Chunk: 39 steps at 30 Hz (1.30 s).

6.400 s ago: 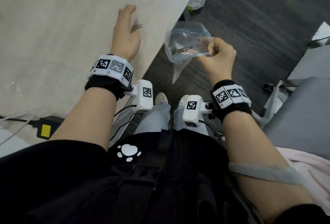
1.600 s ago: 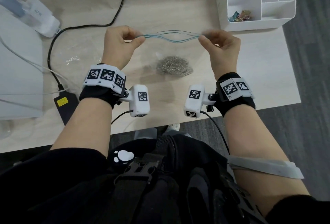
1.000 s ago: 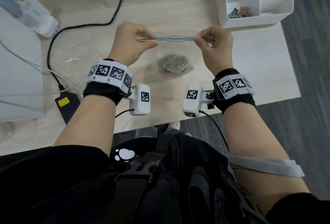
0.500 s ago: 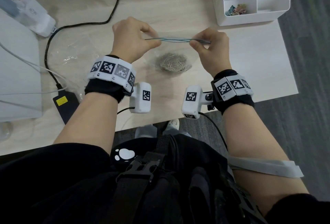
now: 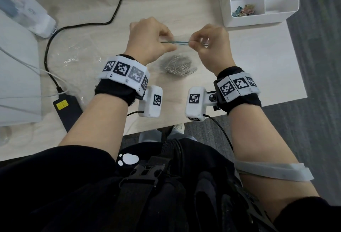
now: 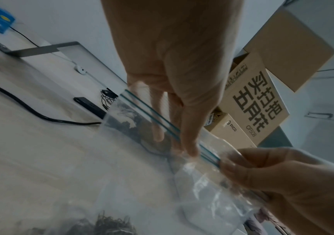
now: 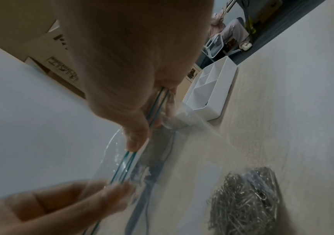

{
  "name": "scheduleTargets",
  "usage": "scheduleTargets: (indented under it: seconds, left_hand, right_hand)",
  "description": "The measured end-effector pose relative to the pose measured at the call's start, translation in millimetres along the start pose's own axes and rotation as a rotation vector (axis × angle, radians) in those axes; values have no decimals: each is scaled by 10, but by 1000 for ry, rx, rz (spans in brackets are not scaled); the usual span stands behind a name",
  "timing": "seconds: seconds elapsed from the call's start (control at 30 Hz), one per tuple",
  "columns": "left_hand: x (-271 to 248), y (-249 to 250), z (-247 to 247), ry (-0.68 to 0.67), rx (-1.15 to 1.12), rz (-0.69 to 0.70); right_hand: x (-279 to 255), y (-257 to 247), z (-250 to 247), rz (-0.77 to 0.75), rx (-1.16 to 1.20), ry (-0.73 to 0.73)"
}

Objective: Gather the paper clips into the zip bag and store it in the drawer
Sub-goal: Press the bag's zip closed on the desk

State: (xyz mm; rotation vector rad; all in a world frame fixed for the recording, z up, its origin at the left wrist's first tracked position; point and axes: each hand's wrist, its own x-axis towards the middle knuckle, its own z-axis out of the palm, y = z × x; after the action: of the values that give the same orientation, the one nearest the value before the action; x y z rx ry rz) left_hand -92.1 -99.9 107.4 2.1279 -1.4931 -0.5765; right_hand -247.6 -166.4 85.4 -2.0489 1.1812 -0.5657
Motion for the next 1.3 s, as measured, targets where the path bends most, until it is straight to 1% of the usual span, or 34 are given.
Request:
scheduleTargets:
  seconds: [0.1,0.17,0.33,0.47,0.53,0.63,0.77,0.9,1.1,1.3]
  left_hand:
    - [14,74,41,-17,-3,24]
    - [36,94,66,-18,-6,29]
    - [27,113,96,-16,-26,35]
    - [13,101,51,-34,-58,11]
    - [10,64,1,-31,-29,-1]
    - [13,-36,-74,-16,39,-19]
    - [22,-111,-102,-6,2,-63]
    - [-9,-106,-95,-15,-36,-100]
    - [-21,-131,-107,-16,-57,-109]
    - [-68,-181,-120,15,-134,-91]
  right_hand:
    - [-4,-21,19,-12,-76,-35]
    - [-9,-32,-10,-10,-82,-39]
    - [20,-92,-45,-77,-147,-72]
    - [77,-127,-12,-79,-224,-88]
    - [97,-122,-14,-75,-246,-89]
    - [108,-124,-30,-43,-226,-55]
    - [79,-140,-56,-15,-134,-37]
    - [45,-123,-136,48,-64,-1]
    - [23,-99,-202,93,-90,-41]
    - [-28,-86,-154,140,-43,3]
